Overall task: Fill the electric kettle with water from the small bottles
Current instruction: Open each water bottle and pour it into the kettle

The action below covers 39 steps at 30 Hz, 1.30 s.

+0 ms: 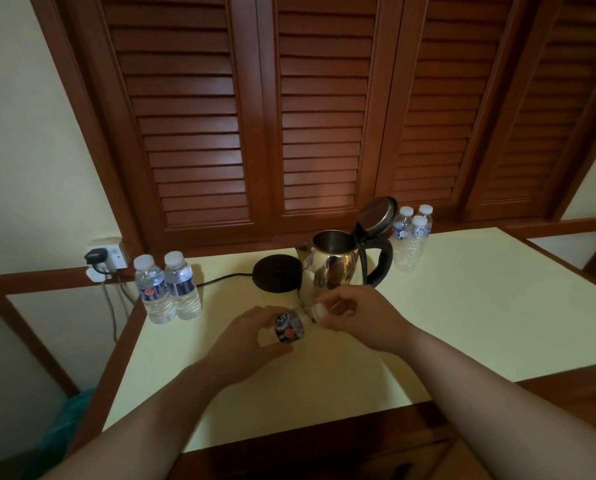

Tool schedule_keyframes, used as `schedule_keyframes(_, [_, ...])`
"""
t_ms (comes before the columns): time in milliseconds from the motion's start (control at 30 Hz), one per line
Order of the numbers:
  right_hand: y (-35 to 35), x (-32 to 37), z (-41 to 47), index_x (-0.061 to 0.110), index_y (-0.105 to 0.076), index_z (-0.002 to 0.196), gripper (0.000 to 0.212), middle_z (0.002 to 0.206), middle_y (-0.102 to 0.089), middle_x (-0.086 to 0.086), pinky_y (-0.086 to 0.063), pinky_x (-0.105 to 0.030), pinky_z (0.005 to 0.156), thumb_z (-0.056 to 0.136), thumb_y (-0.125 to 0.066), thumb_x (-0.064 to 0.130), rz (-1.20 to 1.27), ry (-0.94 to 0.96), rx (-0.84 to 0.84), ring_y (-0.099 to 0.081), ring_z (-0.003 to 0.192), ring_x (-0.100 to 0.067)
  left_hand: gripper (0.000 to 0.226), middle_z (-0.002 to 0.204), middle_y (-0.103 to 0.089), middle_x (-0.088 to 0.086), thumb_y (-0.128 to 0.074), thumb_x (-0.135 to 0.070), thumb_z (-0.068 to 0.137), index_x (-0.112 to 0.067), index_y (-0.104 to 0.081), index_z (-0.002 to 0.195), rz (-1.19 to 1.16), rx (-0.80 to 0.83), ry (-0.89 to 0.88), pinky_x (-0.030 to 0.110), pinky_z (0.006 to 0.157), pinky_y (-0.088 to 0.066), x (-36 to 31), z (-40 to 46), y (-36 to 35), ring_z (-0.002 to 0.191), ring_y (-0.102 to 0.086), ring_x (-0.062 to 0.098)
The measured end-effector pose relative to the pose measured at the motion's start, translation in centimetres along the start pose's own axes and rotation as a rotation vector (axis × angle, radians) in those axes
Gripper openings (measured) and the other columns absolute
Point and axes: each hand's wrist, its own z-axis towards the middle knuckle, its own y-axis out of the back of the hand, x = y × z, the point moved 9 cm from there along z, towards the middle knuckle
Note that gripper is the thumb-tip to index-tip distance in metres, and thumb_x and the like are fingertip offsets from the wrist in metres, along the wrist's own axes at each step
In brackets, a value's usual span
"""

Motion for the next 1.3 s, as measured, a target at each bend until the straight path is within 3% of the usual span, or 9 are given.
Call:
schedule_keyframes(167, [2.0,-1.7,-1.6,0.029,-0.079,0.111,0.032,0.100,-0.075,0.013,-0.055,-0.019,0.080,0.082,-0.086,0.017,-0.036,-0.028,0.022,-0.070,0.094,-0.002,0.061,0.119,-0.062,-0.020,-0.082,-0.051,0.082,-0.044,-0.057,0.137,-0.003,0.108,-0.004,0.026,0.091,-0.056,-1.3,0.6,-2.3,0.107,-0.060,0.000])
schedule_keyframes(300, [3.8,-3.2,-2.5,0.027,-0.078,0.099,0.012,0.087,-0.077,0.008,-0.060,-0.026,0.078,0.092,-0.077,0.036,-0.037,-0.068,0.023,-0.073,0.081,-0.007,0.055,0.115,-0.061,-0.020,-0.084,-0.047,0.081,-0.046,-0.059,0.130,0.019,0.047,-0.025,0.024,0.090,-0.055,-3.8,1.4,-3.2,0.104,-0.059,0.002])
schedule_keyframes(400, [4.2,-5.0,-3.2,0.021,-0.067,0.092,0.024,0.082,-0.071,-0.002,-0.063,-0.037,0.073,0.100,-0.062,0.043,-0.099,-0.129,0.075,-0.070,0.071,-0.013,0.053,0.109,-0.057,-0.027,-0.083,-0.047,0.082,-0.055,-0.055,0.126,0.062,0.008,-0.061,0.016,0.088,-0.047,-6.2,1.8,-4.4,0.102,-0.056,-0.003])
schedule_keyframes(533, [6.3,-7.0,-4.3,0.025,-0.064,0.096,0.013,0.094,-0.065,-0.001,-0.059,-0.024,0.063,0.099,-0.066,0.037,-0.109,-0.128,0.096,-0.067,0.076,-0.012,0.060,0.111,-0.052,-0.040,-0.088,-0.040,0.079,-0.048,-0.059,0.131,0.031,0.016,-0.055,0.005,0.085,-0.044,-8.6,2.4,-6.7,0.102,-0.055,-0.016])
schedule_keyframes(700, [10.4,-9.4,-5.1,0.024,-0.067,0.106,0.015,0.096,-0.069,0.002,-0.060,-0.024,0.067,0.095,-0.072,0.034,-0.075,-0.090,0.133,-0.069,0.082,-0.013,0.055,0.115,-0.062,-0.019,-0.084,-0.049,0.080,-0.044,-0.064,0.131,-0.023,0.008,-0.022,0.024,0.089,-0.054,-11.5,3.8,-10.0,0.104,-0.062,0.000])
schedule_keyframes(867, [13.9,-12.2,-5.8,0.020,-0.063,0.091,0.031,0.084,-0.067,-0.002,-0.056,-0.035,0.073,0.103,-0.055,0.048,-0.220,-0.075,0.143,-0.065,0.078,-0.021,0.060,0.113,-0.058,-0.026,-0.083,-0.045,0.084,-0.044,-0.058,0.138,0.019,-0.046,-0.048,0.018,0.086,-0.052,-15.5,5.6,-13.2,0.105,-0.059,-0.003])
schedule_keyframes(1000, [17.4,-13.8,-6.3,0.027,-0.064,0.103,0.016,0.092,-0.066,0.011,-0.060,-0.025,0.071,0.098,-0.065,0.042,-0.141,0.001,0.099,-0.065,0.085,-0.013,0.059,0.111,-0.058,-0.032,-0.085,-0.042,0.081,-0.037,-0.062,0.135,0.040,-0.090,-0.051,0.017,0.086,-0.049,-18.0,7.4,-14.9,0.106,-0.056,-0.004])
schedule_keyframes(1100, [19.2,-14.7,-6.5,0.025,-0.064,0.096,0.014,0.082,-0.064,0.010,-0.061,-0.030,0.070,0.098,-0.065,0.038,-0.172,0.013,0.098,-0.064,0.078,-0.011,0.060,0.112,-0.062,-0.023,-0.086,-0.040,0.081,-0.037,-0.062,0.136,0.021,-0.101,-0.034,0.020,0.090,-0.049,-19.2,8.4,-16.6,0.106,-0.058,-0.002])
schedule_keyframes(1300, [22.1,-15.7,-5.7,0.020,-0.064,0.097,0.022,0.077,-0.065,0.007,-0.043,-0.021,0.061,0.101,-0.063,0.041,-0.216,-0.010,0.056,-0.060,0.070,-0.007,0.063,0.115,-0.064,-0.015,-0.082,-0.048,0.081,-0.037,-0.059,0.139,0.046,-0.143,0.013,0.024,0.090,-0.052,-20.0,10.3,-18.5,0.104,-0.060,0.001])
